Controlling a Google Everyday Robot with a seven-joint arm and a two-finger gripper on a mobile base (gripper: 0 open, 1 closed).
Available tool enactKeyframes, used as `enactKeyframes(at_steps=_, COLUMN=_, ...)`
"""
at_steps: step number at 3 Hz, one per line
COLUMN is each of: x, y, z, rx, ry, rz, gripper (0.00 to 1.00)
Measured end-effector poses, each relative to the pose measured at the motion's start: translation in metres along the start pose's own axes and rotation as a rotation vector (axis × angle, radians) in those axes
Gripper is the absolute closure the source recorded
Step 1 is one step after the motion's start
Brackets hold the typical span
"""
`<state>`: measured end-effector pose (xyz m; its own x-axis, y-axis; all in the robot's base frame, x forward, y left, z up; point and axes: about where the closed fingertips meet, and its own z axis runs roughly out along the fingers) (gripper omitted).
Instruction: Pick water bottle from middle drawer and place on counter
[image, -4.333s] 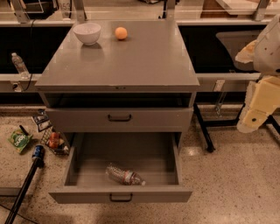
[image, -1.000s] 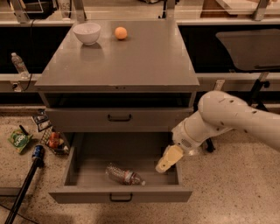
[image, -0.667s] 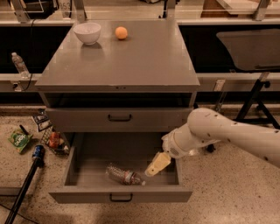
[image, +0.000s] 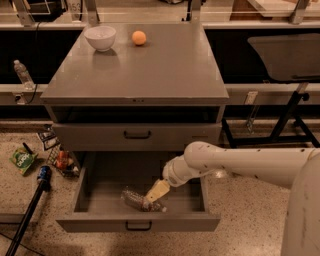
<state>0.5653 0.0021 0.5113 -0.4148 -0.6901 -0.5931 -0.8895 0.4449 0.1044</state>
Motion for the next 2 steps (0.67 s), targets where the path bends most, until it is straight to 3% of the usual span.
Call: enactKeyframes(at_steps=2, x=-0.004, y=-0.002, z=0.014, rx=0.005, ry=-0.006, rz=0.010, gripper=0.00)
